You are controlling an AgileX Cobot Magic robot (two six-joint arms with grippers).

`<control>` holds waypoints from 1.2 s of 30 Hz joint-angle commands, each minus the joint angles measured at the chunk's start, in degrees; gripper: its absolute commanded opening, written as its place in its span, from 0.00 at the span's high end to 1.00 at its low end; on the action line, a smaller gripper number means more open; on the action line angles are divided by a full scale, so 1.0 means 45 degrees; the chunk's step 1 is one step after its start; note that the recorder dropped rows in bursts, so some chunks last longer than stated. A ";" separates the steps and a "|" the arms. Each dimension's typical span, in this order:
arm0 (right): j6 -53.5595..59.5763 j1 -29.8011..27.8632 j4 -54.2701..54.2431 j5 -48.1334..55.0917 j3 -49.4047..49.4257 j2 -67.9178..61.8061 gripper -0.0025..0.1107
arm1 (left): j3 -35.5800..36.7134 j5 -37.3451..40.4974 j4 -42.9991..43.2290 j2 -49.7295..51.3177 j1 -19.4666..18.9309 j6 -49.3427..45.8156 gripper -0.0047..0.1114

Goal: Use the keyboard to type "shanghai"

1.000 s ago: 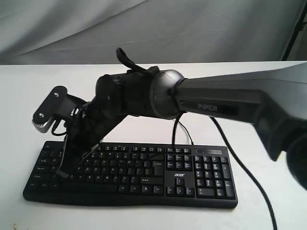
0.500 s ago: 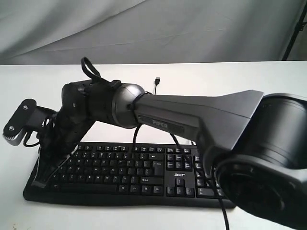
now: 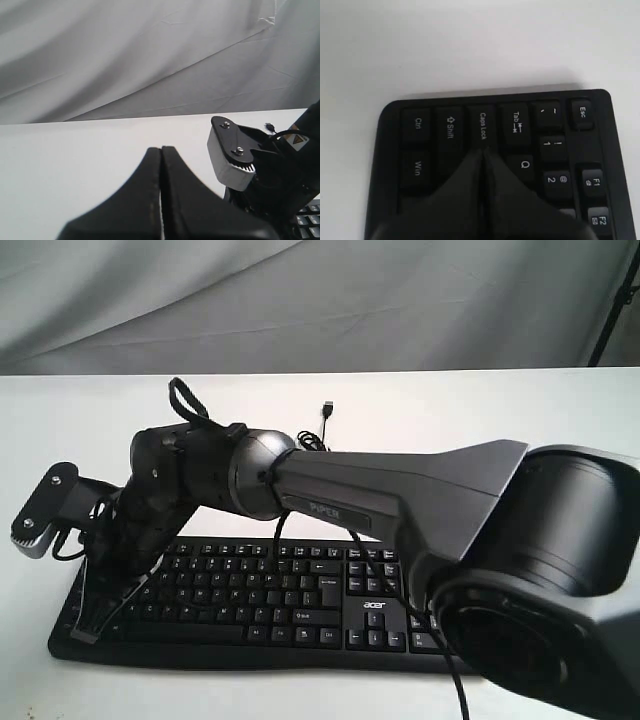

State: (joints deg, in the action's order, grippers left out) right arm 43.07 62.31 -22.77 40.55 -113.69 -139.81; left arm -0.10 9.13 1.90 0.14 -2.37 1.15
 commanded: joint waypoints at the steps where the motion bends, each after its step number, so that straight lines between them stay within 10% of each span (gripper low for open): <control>1: 0.0150 0.0054 -0.0158 -0.0195 -0.0086 0.0058 0.98 | 0.0022 -0.0076 0.0000 -0.0031 0.0082 0.0034 0.96; 26: -0.1263 -0.0095 0.1760 0.0988 0.0010 0.1250 0.98 | 0.0022 -0.0076 0.0000 -0.0031 0.0082 0.0034 0.96; 36: -0.1902 -0.0394 0.1296 -0.1674 0.4998 0.3582 0.98 | 0.0022 -0.0076 0.0000 -0.0031 0.0082 0.0034 0.96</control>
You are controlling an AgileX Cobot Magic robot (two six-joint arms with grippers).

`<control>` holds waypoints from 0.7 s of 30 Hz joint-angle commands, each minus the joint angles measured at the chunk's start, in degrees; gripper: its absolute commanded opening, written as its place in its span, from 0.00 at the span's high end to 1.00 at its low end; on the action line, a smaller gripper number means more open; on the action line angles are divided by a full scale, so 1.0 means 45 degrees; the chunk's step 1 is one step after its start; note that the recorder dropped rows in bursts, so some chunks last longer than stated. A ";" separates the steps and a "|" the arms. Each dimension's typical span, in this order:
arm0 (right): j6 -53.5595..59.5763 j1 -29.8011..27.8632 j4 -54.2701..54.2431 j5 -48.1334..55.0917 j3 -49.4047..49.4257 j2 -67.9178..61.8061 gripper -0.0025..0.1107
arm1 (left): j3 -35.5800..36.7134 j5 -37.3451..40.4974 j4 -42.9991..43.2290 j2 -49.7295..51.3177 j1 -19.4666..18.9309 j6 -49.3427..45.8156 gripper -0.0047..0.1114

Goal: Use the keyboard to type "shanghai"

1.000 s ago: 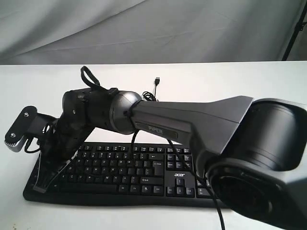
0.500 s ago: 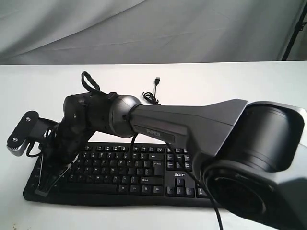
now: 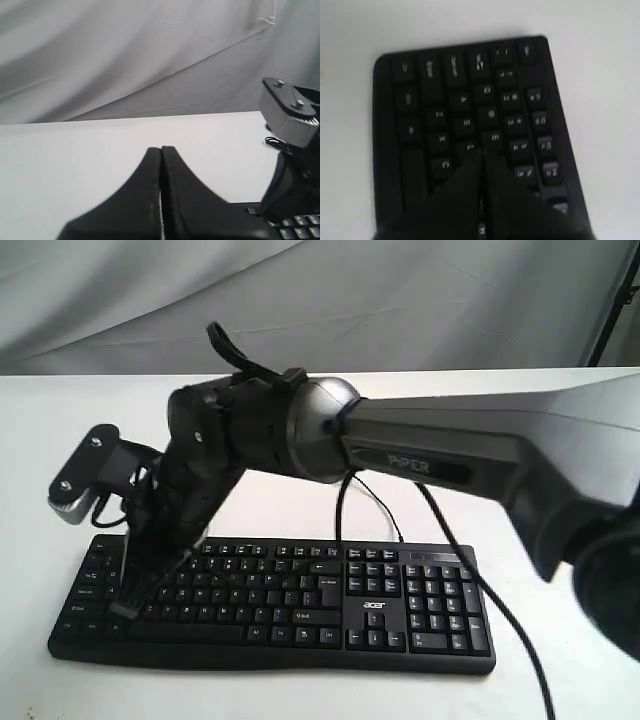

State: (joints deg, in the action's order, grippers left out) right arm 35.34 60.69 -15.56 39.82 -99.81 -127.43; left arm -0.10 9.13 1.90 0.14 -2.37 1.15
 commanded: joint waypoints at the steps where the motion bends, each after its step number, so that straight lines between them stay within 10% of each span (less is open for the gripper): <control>1: -0.0184 -0.0033 -0.0454 -0.1764 0.2339 0.0989 0.98 | 0.0022 -0.0076 0.0000 -0.0031 0.0082 0.0034 0.96; 21: -0.1429 -0.0159 0.0133 -0.2172 0.3808 0.1133 0.98 | 0.0022 -0.0076 0.0000 -0.0031 0.0082 0.0034 0.96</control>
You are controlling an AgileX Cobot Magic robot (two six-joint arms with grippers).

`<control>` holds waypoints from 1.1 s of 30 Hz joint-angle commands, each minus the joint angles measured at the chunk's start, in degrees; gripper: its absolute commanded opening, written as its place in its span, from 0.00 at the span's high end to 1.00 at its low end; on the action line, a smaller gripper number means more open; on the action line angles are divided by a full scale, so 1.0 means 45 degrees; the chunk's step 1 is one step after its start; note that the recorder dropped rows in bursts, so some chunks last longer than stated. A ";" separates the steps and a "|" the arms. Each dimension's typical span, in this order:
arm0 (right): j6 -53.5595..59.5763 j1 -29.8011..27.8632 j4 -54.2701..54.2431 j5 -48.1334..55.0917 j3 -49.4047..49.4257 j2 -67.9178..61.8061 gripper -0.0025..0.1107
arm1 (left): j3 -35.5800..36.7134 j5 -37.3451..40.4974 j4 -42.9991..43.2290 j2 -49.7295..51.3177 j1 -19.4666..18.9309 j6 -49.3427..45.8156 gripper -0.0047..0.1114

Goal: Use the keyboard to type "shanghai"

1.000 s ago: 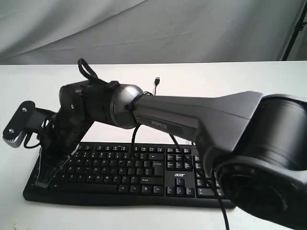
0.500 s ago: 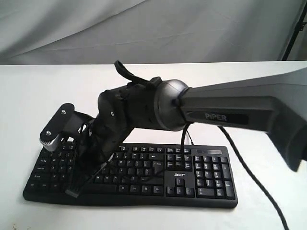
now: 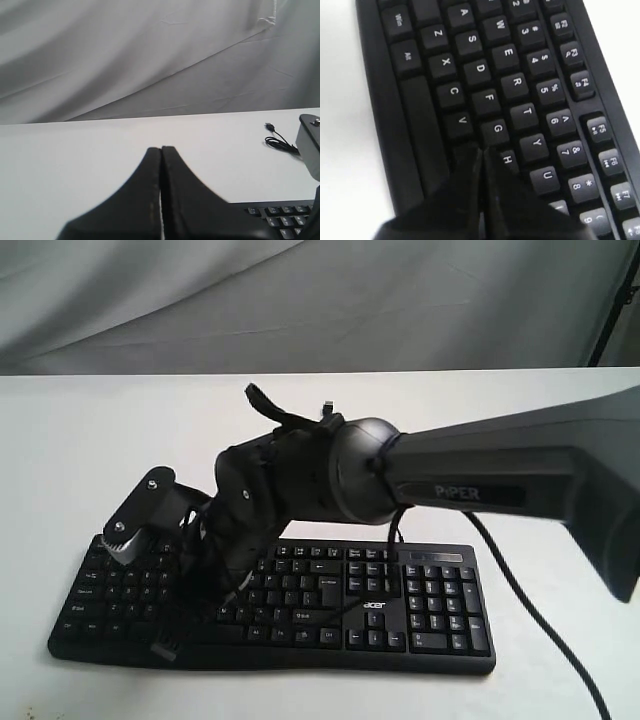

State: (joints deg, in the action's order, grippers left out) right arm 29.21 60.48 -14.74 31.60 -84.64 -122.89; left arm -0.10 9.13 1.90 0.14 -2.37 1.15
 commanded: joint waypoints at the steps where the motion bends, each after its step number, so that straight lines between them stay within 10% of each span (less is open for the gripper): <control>1: -0.0012 -0.0113 -0.0081 -0.0481 0.0531 0.0123 0.98 | 0.0022 -0.0076 0.0000 -0.0031 0.0082 0.0034 0.96; 33: 0.1135 -0.0113 -0.0531 -0.0127 -0.1269 -0.0264 0.98 | 0.0022 -0.0076 0.0000 -0.0031 0.0082 0.0034 0.96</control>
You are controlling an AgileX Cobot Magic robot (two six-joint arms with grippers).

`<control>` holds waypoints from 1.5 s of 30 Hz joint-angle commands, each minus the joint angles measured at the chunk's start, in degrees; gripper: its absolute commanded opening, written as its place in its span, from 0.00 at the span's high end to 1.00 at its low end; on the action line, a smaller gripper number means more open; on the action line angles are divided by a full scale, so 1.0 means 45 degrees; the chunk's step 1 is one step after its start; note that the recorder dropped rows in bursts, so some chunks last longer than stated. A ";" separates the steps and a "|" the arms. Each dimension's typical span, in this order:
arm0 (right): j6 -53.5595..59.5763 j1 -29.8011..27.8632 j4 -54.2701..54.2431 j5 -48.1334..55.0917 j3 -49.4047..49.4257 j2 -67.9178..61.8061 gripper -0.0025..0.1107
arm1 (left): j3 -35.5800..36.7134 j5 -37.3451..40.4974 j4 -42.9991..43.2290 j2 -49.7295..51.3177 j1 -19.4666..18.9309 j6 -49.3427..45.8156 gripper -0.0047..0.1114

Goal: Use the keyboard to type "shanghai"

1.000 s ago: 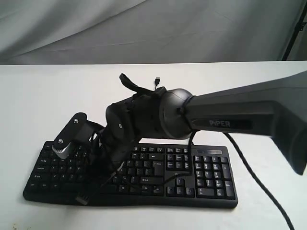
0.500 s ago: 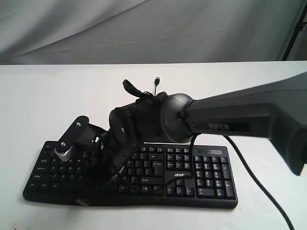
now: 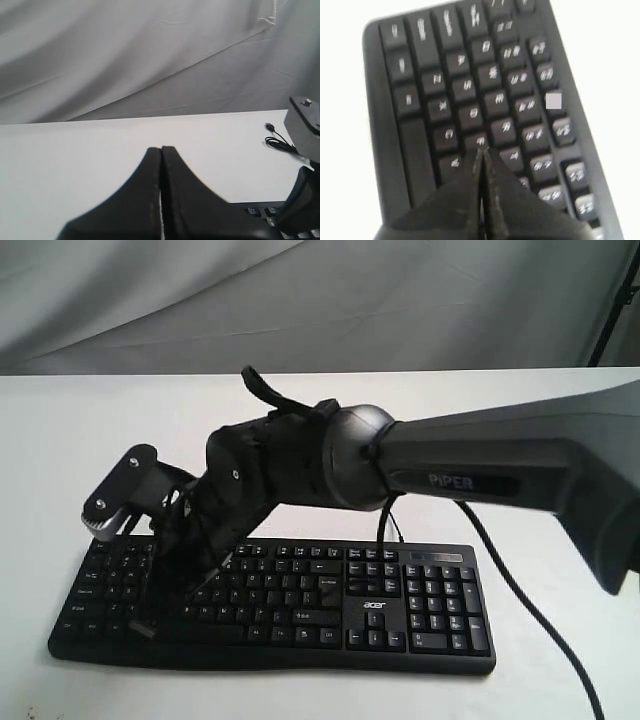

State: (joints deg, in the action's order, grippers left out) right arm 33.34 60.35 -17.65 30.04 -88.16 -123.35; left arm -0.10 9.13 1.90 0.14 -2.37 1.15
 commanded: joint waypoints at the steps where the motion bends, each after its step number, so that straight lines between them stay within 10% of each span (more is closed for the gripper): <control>1: 0.0217 -0.0084 0.0116 0.0220 -0.0565 -0.0244 0.98 | 0.0022 -0.0076 0.0000 -0.0031 0.0082 0.0034 0.96; 45: -0.0181 -0.0598 0.0355 0.0619 -0.0090 -0.0206 0.98 | 0.0022 -0.0076 0.0000 -0.0031 0.0082 0.0034 0.96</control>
State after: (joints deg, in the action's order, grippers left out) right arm 32.61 57.94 -15.14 33.38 -89.65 -124.69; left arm -0.10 9.13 1.90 0.14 -2.37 1.15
